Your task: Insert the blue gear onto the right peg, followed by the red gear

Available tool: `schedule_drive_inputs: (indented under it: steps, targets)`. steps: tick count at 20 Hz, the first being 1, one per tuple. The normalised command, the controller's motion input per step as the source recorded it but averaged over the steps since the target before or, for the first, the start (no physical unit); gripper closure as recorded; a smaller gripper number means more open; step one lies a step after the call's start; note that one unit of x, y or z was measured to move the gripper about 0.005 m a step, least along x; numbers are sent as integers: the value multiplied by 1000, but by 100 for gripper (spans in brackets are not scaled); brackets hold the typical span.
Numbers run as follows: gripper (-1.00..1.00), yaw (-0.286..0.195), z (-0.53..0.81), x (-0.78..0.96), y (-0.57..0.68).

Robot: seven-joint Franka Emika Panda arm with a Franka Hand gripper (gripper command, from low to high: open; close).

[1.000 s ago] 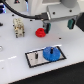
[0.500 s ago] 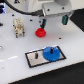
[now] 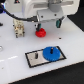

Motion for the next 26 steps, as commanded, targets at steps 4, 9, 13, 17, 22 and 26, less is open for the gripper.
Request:
schedule_drive_inputs:
  steps: [4, 9, 13, 17, 22, 26]
  targets:
    - [-100, 0, 356, 191, -146]
    - [-100, 0, 218, 189, -271]
    - [-100, 0, -159, -537, -6]
    - [-100, 0, -273, -282, -89]
    - [-100, 0, -245, -152, -116]
    - [-100, 0, 1, 157, -192]
